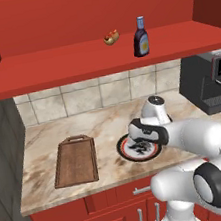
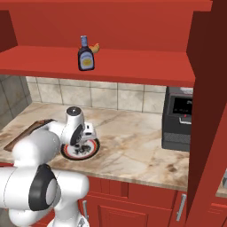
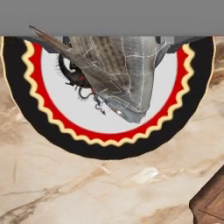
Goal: Pick the fish from the plate and place it on the cutting board. Then pick the condiment bottle from the cabinet and place it next to the cutting board.
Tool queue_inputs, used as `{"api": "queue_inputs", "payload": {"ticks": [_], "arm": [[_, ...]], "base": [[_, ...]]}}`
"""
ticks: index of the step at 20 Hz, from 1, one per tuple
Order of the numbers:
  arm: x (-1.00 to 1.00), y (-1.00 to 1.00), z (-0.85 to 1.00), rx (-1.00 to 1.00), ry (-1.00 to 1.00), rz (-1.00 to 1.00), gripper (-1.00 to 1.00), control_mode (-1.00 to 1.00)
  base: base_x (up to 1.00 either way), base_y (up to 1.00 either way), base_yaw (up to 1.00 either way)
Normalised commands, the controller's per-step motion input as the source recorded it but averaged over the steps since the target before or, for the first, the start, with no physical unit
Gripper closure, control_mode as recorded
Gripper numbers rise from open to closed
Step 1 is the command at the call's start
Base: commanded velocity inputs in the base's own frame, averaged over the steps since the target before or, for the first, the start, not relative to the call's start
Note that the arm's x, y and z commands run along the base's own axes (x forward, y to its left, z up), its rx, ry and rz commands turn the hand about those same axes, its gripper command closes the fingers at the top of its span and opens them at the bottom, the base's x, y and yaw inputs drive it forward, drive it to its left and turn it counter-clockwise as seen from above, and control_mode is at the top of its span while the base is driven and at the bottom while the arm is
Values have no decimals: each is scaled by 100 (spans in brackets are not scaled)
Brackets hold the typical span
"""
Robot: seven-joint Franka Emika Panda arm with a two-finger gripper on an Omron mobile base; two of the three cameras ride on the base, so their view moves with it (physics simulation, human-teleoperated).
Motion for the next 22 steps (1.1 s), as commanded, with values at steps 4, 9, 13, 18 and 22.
{"api": "queue_inputs", "payload": {"ticks": [4,9,13,18,22], "arm": [[-9,23,14,3,0,0,100,-100],[-9,27,13,2,0,0,100,-100],[-7,36,4,0,0,0,100,-100],[-2,44,0,0,0,0,100,-100],[-2,47,0,0,0,0,100,-100]], "base": [[0,0,0],[0,0,0],[0,0,0],[0,0,0],[0,0,0]]}}
